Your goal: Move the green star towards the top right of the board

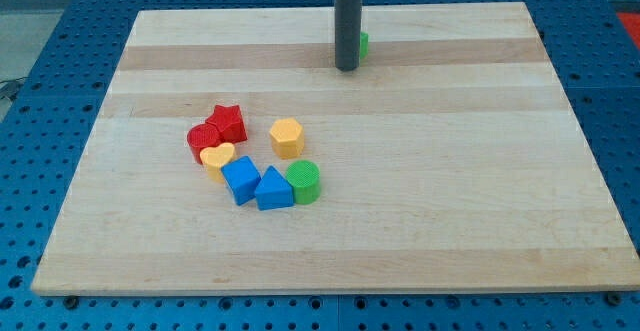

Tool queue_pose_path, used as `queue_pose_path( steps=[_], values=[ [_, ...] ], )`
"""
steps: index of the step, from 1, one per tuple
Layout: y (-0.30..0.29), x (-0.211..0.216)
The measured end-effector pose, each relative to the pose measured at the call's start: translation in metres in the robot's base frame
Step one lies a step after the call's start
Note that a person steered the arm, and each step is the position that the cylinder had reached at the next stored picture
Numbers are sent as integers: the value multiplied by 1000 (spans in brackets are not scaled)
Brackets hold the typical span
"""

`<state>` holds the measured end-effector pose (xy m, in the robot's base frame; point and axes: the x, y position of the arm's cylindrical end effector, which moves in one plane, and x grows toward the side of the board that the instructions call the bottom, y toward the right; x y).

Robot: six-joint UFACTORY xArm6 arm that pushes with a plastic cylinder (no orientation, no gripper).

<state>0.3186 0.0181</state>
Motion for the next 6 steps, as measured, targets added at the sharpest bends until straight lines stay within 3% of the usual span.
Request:
queue_pose_path(
  steps=[1, 3, 4, 5, 6],
  values=[
    [-11, 16],
    [-38, 1],
    [-38, -41],
    [-36, -43],
    [10, -43]
  ],
)
